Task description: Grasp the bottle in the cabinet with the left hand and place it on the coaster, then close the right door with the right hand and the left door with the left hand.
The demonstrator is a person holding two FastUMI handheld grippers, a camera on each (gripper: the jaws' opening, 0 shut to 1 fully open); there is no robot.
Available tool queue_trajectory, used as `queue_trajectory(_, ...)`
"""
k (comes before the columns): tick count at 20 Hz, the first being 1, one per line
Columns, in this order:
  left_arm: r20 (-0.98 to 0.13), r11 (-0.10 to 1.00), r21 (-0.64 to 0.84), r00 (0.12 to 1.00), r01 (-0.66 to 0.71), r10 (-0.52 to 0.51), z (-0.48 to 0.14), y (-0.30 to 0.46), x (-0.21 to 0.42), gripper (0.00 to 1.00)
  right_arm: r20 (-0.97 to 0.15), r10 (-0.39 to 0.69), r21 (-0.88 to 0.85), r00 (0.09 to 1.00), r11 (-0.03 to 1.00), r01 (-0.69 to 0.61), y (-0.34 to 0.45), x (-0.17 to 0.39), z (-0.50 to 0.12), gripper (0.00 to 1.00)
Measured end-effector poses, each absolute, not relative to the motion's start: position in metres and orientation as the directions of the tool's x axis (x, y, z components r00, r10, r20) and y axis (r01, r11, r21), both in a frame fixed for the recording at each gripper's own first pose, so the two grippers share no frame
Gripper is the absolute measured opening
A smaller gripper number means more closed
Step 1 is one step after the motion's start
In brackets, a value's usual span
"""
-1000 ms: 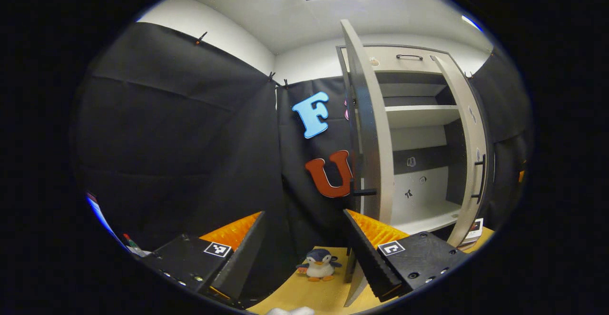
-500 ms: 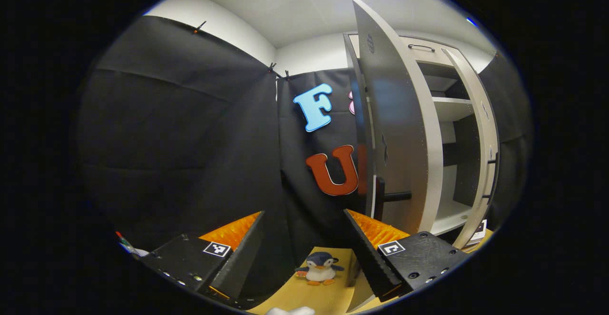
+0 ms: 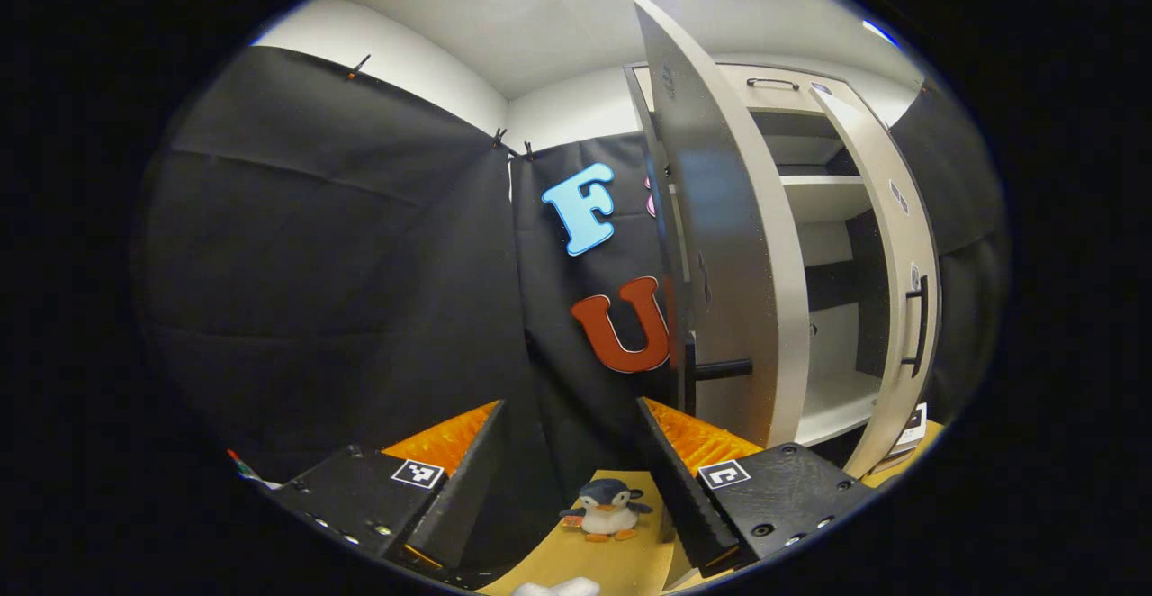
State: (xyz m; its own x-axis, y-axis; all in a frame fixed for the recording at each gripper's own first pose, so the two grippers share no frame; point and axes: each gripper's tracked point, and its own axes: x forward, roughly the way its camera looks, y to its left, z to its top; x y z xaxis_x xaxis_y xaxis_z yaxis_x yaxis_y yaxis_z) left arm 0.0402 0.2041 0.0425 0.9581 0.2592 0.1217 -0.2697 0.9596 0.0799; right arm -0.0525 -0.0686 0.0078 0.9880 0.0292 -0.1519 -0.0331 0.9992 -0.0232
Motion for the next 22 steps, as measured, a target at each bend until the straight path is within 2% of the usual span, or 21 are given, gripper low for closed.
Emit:
queue_trajectory(2,0.12,0.964,0.068,0.961,-0.258,0.249,0.042,0.197,0.038,0.82,-0.157,0.037,-0.026,0.987,0.999,-0.042,-0.069,-0.054,0.007,0.83)
queue_trajectory(3,0.121,0.967,0.061,0.963,-0.248,0.239,0.042,0.19,0.037,0.87,-0.155,0.039,-0.029,0.987,0.999,-0.044,-0.07,-0.054,0.007,0.83)
queue_trajectory(10,0.123,0.984,0.061,0.979,-0.169,0.161,0.043,0.15,0.042,0.87,-0.161,0.033,-0.028,0.986,0.999,-0.038,-0.072,-0.057,0.006,0.83)
queue_trajectory(11,0.122,0.984,0.057,0.98,-0.167,0.159,0.042,0.147,0.043,0.91,-0.157,0.028,-0.031,0.987,0.999,-0.033,-0.074,-0.059,0.008,0.83)
queue_trajectory(12,0.127,0.985,0.053,0.98,-0.164,0.156,0.043,0.144,0.043,0.87,-0.15,0.027,-0.028,0.988,0.999,-0.032,-0.073,-0.06,0.01,0.83)
queue_trajectory(13,0.124,0.986,0.048,0.98,-0.161,0.154,0.043,0.142,0.043,0.9,-0.146,0.023,-0.024,0.989,0.999,-0.027,-0.073,-0.061,0.012,0.83)
queue_trajectory(14,0.122,0.986,0.043,0.98,-0.163,0.157,0.043,0.141,0.043,0.86,-0.145,0.02,-0.021,0.989,0.999,-0.023,-0.073,-0.063,0.011,0.83)
queue_trajectory(16,0.124,0.985,0.04,0.979,-0.166,0.16,0.042,0.139,0.043,0.87,-0.142,0.023,-0.022,0.99,0.999,-0.026,-0.07,-0.065,0.013,0.83)
queue_trajectory(17,0.13,0.986,0.045,0.98,-0.16,0.153,0.043,0.134,0.044,0.91,-0.143,0.022,-0.029,0.99,0.999,-0.026,-0.069,-0.065,0.013,0.83)
queue_trajectory(18,0.131,0.987,0.043,0.981,-0.152,0.145,0.044,0.129,0.045,0.87,-0.144,0.021,-0.037,0.989,0.999,-0.026,-0.069,-0.066,0.014,0.83)
queue_trajectory(19,0.132,0.99,0.039,0.982,-0.139,0.132,0.043,0.123,0.047,0.91,-0.146,0.02,-0.043,0.989,0.999,-0.026,-0.068,-0.066,0.014,0.83)
queue_trajectory(20,0.134,0.992,0.035,0.985,-0.118,0.112,0.043,0.114,0.05,0.87,-0.143,0.019,-0.046,0.989,0.999,-0.025,-0.068,-0.067,0.015,0.83)
queue_trajectory(22,0.138,0.997,0.036,0.989,-0.061,0.056,0.046,0.089,0.06,0.91,-0.138,0.012,-0.047,0.99,0.999,-0.019,-0.07,-0.068,0.017,0.84)
